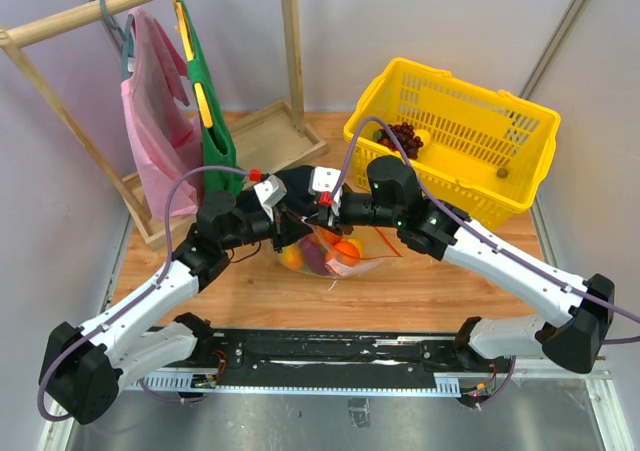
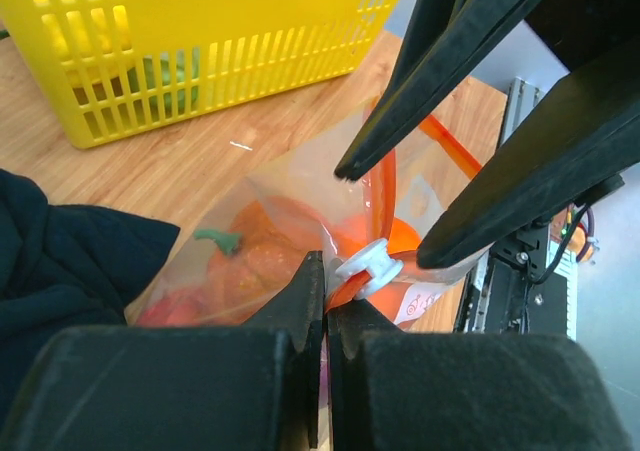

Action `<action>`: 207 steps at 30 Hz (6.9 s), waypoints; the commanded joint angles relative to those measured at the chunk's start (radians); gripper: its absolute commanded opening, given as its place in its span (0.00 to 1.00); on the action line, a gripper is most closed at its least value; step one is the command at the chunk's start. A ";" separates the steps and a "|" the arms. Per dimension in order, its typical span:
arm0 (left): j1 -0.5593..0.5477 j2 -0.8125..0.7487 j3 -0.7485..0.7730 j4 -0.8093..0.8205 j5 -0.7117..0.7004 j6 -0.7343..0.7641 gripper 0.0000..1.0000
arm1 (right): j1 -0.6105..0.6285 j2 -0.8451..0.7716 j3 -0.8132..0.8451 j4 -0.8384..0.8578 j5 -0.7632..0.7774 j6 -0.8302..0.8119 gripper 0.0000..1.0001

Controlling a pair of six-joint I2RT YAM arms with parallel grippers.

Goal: Place the food in the zip-top bag and seal the zipper
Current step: Zip the zipper food storage bag at the center of the board.

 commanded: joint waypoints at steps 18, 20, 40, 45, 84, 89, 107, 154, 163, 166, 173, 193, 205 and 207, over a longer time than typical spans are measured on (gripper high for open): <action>-0.008 -0.029 0.023 0.001 0.006 0.017 0.00 | 0.015 0.057 0.046 -0.026 -0.046 0.011 0.16; -0.008 -0.033 0.021 0.003 0.006 0.018 0.00 | 0.015 0.062 0.060 -0.058 -0.038 -0.003 0.12; -0.009 -0.034 0.015 0.018 0.020 0.011 0.00 | 0.015 0.079 0.068 -0.086 -0.031 -0.013 0.01; -0.008 -0.049 0.000 0.034 0.001 0.008 0.00 | 0.015 0.063 0.062 -0.117 -0.013 -0.022 0.01; -0.008 -0.156 -0.087 0.179 -0.076 0.001 0.00 | 0.007 -0.036 0.035 -0.425 0.246 -0.063 0.01; -0.008 -0.186 -0.097 0.171 -0.121 -0.004 0.00 | -0.029 -0.091 0.007 -0.446 0.280 -0.066 0.01; -0.008 -0.203 -0.111 0.075 -0.426 -0.075 0.00 | -0.090 -0.175 -0.051 -0.466 0.327 -0.057 0.00; -0.183 0.188 0.284 -0.276 -0.022 0.494 0.56 | -0.091 -0.164 -0.086 -0.343 0.122 -0.022 0.01; -0.197 0.165 0.274 -0.267 -0.062 0.466 0.00 | -0.090 -0.188 -0.090 -0.376 0.179 -0.017 0.01; -0.197 0.121 0.249 -0.262 -0.116 0.447 0.00 | -0.091 -0.205 -0.099 -0.401 0.243 -0.011 0.01; -0.197 0.014 0.190 -0.275 -0.253 0.397 0.00 | -0.090 -0.243 -0.118 -0.473 0.402 0.001 0.01; -0.197 -0.077 0.126 -0.284 -0.304 0.253 0.00 | -0.141 -0.325 -0.187 -0.485 0.558 0.093 0.01; -0.196 0.119 0.116 -0.146 -0.470 0.050 0.00 | -0.165 -0.187 -0.238 -0.194 0.624 0.180 0.14; -0.196 0.136 0.114 -0.145 -0.546 0.022 0.00 | -0.169 -0.167 -0.219 -0.181 0.635 0.194 0.22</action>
